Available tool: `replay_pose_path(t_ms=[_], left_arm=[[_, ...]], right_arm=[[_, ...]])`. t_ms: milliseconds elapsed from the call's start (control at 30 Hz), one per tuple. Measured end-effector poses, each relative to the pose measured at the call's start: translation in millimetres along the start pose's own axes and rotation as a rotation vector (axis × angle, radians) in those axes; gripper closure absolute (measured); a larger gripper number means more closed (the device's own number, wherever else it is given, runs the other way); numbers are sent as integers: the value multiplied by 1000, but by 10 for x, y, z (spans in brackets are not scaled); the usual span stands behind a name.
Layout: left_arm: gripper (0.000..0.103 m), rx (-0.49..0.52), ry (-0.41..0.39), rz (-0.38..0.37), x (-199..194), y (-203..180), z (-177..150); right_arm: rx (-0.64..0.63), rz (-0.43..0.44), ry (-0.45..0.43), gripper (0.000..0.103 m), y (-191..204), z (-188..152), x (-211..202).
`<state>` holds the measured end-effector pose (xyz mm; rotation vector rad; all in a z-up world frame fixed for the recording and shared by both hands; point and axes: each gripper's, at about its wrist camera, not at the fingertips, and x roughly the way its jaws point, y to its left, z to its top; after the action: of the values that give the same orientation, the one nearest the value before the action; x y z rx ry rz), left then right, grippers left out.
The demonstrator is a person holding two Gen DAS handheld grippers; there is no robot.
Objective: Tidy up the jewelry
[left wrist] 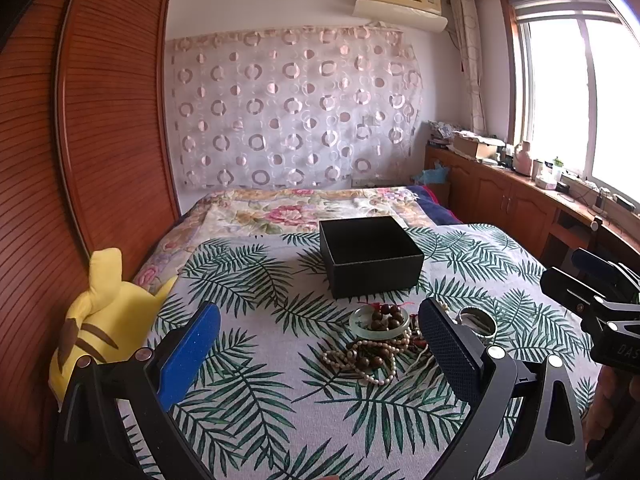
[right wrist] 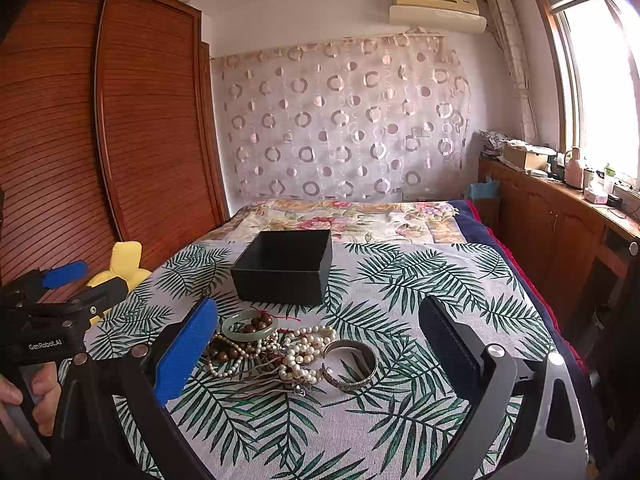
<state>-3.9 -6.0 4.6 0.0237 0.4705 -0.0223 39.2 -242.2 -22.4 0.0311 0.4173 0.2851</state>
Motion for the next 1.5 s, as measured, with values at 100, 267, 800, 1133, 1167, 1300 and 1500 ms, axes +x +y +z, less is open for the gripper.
replay_pose_path(t_ms=[100,267,800,1133,1167,1300,1500], left_arm=[[7,0,0,0,4,5,-2],[7,-1,0,-1,6,6,0],[7,-1,1,0,2,-1,5],[7,-1,27,-16,52,-41,-21],[7,-2,32,-20,69,-29,-36],[7,-1,57,-33,168,-10,-96],[7,2,99,-67,337,-3,-184]], right_arm=[[1,0,0,2,0,0,-2],[-1,0,-2,2,3,4,-11],[0,2,-2,2,8,4,-16],[6,2,16,2,-5,-45,48],[9,3,20,2,-4,-71,57],[7,1,39,2,-40,-132,152],[-2,1,77,2,-159,-208,278]])
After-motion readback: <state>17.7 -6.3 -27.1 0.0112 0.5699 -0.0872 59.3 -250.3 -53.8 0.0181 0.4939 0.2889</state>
